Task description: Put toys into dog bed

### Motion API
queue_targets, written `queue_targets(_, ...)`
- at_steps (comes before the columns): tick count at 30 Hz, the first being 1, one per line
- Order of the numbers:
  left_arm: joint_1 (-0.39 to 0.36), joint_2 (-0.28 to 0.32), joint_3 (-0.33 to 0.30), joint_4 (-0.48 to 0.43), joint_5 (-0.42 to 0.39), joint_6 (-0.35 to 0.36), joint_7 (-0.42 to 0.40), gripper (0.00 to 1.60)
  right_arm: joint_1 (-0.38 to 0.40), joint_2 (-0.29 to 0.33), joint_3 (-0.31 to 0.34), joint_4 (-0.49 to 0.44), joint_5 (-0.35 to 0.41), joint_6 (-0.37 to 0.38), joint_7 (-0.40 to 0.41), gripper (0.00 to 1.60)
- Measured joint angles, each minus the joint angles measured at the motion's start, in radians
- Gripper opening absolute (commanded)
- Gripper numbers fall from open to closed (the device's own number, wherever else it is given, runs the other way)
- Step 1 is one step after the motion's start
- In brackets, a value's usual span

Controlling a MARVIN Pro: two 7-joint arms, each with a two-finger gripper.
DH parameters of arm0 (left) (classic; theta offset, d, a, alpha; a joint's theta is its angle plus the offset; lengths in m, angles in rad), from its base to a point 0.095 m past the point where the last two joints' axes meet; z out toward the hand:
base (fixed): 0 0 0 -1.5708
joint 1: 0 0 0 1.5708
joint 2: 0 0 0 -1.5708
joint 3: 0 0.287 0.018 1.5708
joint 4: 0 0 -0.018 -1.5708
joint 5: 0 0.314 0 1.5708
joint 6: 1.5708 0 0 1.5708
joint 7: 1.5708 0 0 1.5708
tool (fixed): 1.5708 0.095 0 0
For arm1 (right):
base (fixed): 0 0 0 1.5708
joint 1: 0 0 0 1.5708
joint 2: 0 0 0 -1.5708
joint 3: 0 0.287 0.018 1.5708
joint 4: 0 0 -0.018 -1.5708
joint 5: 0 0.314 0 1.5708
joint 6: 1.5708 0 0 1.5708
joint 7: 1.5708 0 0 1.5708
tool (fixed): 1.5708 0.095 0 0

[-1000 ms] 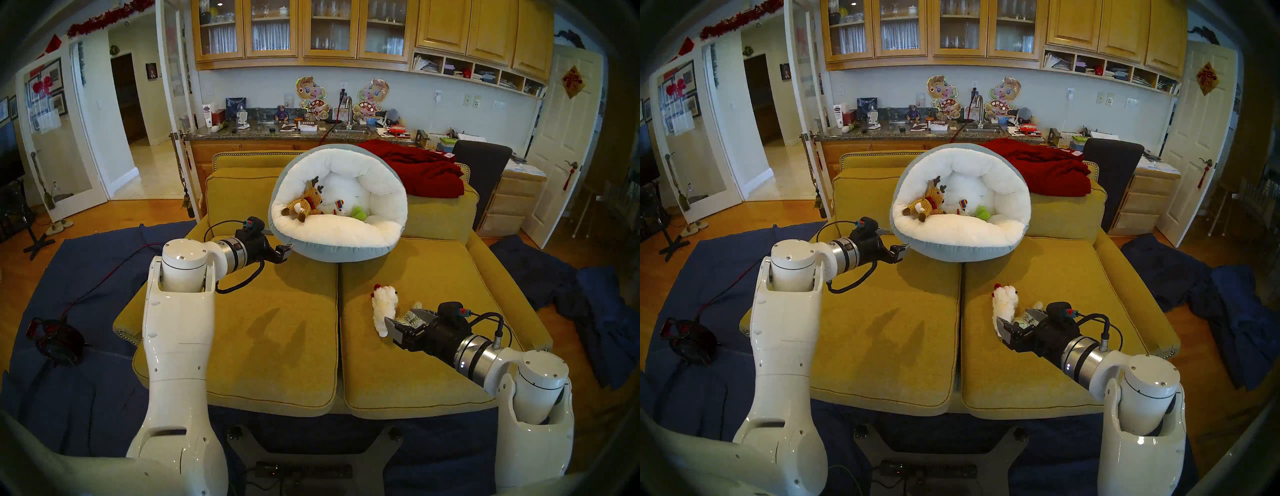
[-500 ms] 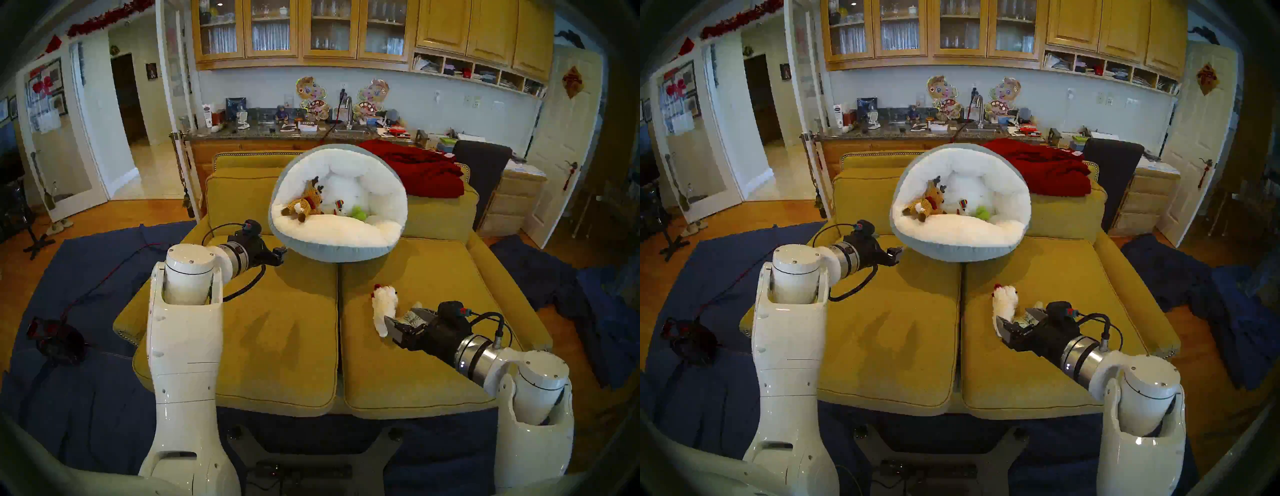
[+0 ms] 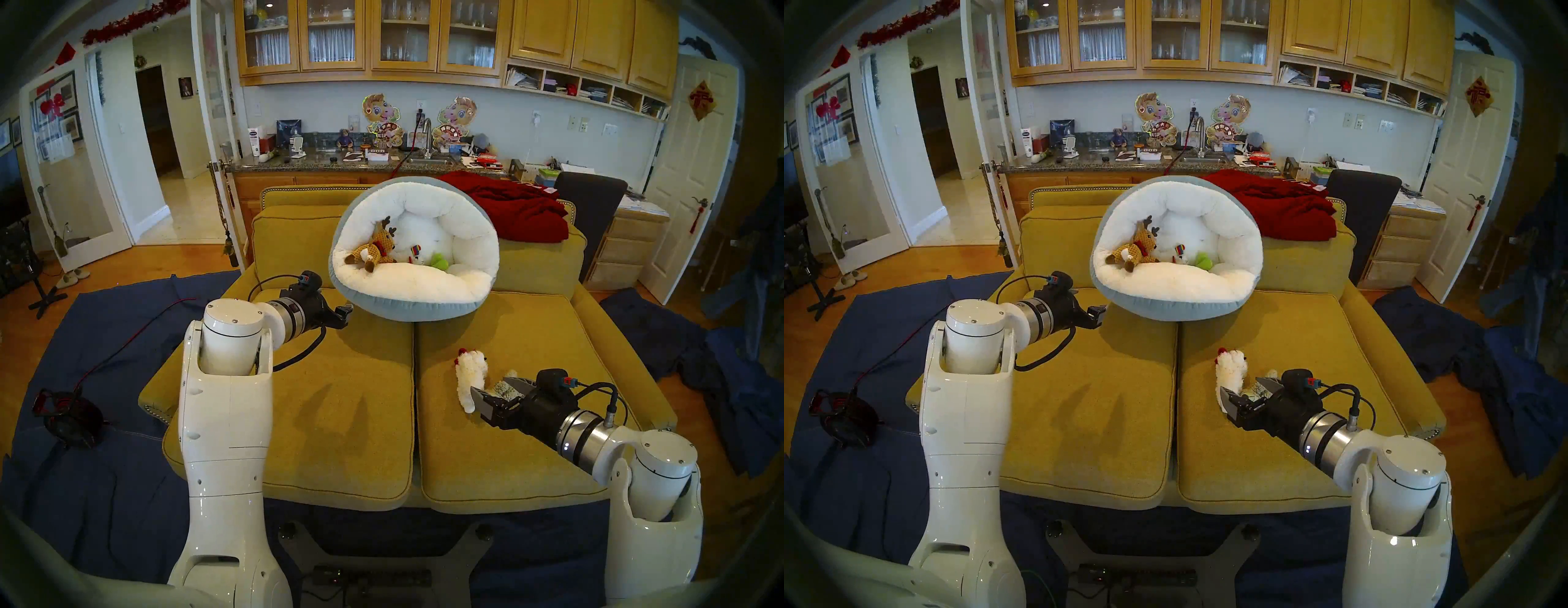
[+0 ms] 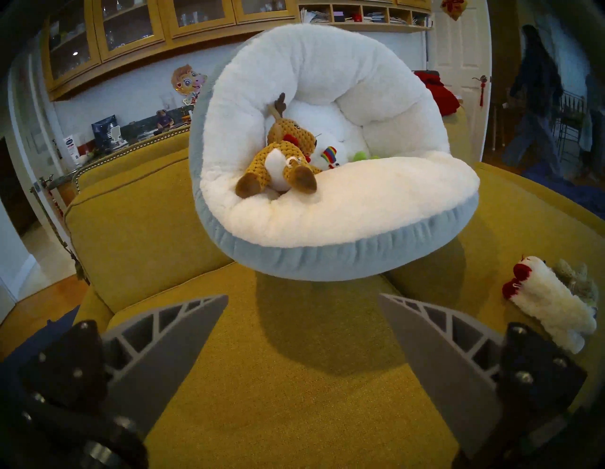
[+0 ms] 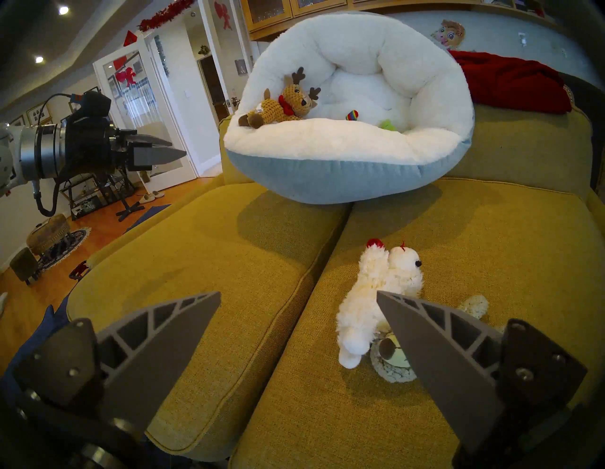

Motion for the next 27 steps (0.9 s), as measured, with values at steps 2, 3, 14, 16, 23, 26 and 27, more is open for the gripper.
queue_targets(2,0.0,0.003,0.0,0.003,-0.001,-0.003,-0.004,1.6,0.0,0.0,0.0,0.0,0.0,0.0,0.0,1.6)
queue_targets(3,0.0,0.005,0.0,0.005,-0.002,-0.004,-0.007,1.6,0.0,0.0,0.0,0.0,0.0,0.0,0.0,1.6)
queue_targets(14,-0.002,0.014,-0.002,0.02,-0.007,-0.01,-0.02,1.6,0.0,-0.001,0.0,0.0,0.0,0.0,0.0,1.6)
queue_targets(16,-0.003,0.014,-0.002,0.022,-0.008,-0.01,-0.022,1.6,0.0,-0.001,0.0,0.0,-0.001,0.0,0.0,1.6)
queue_targets(23,-0.004,0.014,-0.002,0.025,-0.01,-0.01,-0.027,1.6,0.0,-0.001,0.0,0.0,-0.001,0.0,0.0,1.6)
queue_targets(26,-0.005,0.014,-0.002,0.026,-0.01,-0.01,-0.028,1.6,0.0,-0.001,0.0,0.0,-0.001,0.0,0.0,1.6)
queue_targets(27,-0.005,0.014,-0.002,0.026,-0.01,-0.01,-0.028,1.6,0.0,-0.001,0.0,0.0,-0.001,0.0,0.0,1.6)
